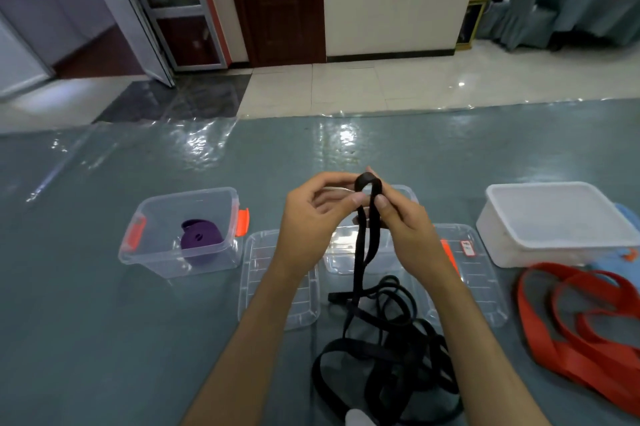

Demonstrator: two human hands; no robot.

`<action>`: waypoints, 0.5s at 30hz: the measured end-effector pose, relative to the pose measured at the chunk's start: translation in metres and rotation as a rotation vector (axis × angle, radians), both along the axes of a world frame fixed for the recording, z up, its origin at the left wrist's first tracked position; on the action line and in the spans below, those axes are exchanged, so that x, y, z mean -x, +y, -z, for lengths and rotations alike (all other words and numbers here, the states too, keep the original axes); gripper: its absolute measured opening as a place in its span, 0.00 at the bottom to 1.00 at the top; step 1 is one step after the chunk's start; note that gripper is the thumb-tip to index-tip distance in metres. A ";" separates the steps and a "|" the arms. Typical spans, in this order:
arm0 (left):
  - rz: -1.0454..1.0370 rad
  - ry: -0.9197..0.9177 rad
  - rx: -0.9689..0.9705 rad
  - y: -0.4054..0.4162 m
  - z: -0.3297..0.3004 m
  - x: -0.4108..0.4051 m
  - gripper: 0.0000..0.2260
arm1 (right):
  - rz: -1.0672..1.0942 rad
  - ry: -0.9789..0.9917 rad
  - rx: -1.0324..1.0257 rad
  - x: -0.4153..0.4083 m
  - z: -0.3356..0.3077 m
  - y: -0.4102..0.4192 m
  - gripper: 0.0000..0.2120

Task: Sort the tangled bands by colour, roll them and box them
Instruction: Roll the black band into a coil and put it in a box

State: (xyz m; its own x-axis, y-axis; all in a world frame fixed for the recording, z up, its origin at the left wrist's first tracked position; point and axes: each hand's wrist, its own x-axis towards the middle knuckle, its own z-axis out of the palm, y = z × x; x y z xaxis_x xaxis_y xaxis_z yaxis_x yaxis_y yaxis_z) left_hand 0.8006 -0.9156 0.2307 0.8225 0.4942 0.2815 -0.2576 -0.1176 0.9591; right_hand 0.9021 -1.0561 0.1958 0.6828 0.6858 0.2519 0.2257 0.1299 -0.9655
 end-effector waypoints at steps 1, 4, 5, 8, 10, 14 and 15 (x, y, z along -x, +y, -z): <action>0.006 -0.015 -0.015 -0.001 -0.001 -0.001 0.10 | 0.015 0.006 -0.014 -0.001 -0.001 0.000 0.21; -0.026 -0.064 -0.087 -0.001 0.000 -0.003 0.10 | 0.092 -0.004 -0.050 -0.002 -0.002 -0.003 0.17; -0.043 -0.077 -0.110 0.000 0.000 -0.003 0.10 | 0.117 -0.005 -0.058 -0.003 -0.002 -0.003 0.16; -0.061 -0.091 -0.100 0.001 0.004 -0.006 0.10 | 0.162 -0.053 -0.016 -0.005 -0.002 -0.001 0.14; -0.076 -0.093 -0.088 0.002 0.008 -0.009 0.10 | 0.148 -0.064 0.031 -0.005 -0.004 0.004 0.13; -0.075 -0.048 -0.043 0.006 0.021 -0.012 0.10 | 0.076 -0.053 0.033 -0.003 -0.004 0.012 0.09; -0.078 -0.035 -0.029 0.006 0.023 -0.012 0.10 | 0.068 -0.058 0.042 -0.003 -0.003 0.013 0.09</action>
State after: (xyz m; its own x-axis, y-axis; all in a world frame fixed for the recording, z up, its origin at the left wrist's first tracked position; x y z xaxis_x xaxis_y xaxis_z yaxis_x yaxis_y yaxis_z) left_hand 0.8122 -0.9092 0.2077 0.7714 0.5475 0.3242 -0.2798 -0.1657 0.9457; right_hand 0.9046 -1.0429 0.1984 0.7134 0.6490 0.2642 0.2879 0.0722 -0.9549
